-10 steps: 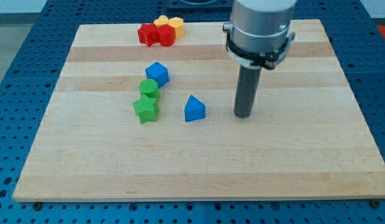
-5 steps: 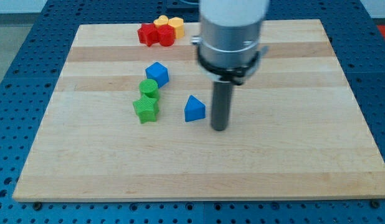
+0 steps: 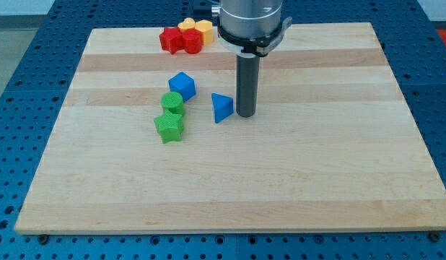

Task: Move the blue triangle towards right of green circle

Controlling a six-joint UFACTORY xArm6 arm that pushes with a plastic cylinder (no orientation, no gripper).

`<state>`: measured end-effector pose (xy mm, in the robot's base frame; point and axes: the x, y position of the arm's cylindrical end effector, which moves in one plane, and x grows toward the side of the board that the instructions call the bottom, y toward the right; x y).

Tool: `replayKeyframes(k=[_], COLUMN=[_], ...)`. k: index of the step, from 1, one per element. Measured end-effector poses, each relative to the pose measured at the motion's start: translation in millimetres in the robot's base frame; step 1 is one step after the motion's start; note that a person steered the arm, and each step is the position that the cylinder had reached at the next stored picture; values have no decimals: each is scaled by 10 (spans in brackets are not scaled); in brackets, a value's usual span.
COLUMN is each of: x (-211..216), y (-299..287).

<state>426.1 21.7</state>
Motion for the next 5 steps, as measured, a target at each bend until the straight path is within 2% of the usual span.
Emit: replayKeyframes(k=[2,5], x=[232,-111], y=[-13,-333])
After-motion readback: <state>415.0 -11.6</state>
